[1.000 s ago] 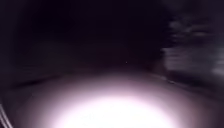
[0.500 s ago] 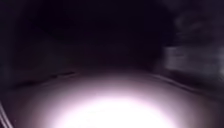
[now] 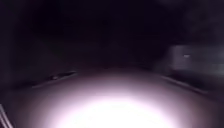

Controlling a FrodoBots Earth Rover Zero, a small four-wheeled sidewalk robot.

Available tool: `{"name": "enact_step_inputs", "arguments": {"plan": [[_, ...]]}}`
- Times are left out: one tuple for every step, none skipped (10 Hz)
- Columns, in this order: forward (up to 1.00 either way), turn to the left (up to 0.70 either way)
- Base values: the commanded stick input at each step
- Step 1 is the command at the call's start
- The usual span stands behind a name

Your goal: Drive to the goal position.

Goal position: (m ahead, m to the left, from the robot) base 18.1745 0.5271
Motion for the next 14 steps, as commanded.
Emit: {"name": "enact_step_inputs", "arguments": {"plan": [[1.00, 0.00], [1.00, 0.00], [1.00, -0.19], [1.00, -0.27], [1.00, -0.27], [1.00, -0.27], [1.00, -0.27], [1.00, -0.24], [1.00, 0.00], [1.00, 0.00], [1.00, 0.00], [1.00, 0.00], [1.00, 0.00], [1.00, 0.00]]}}
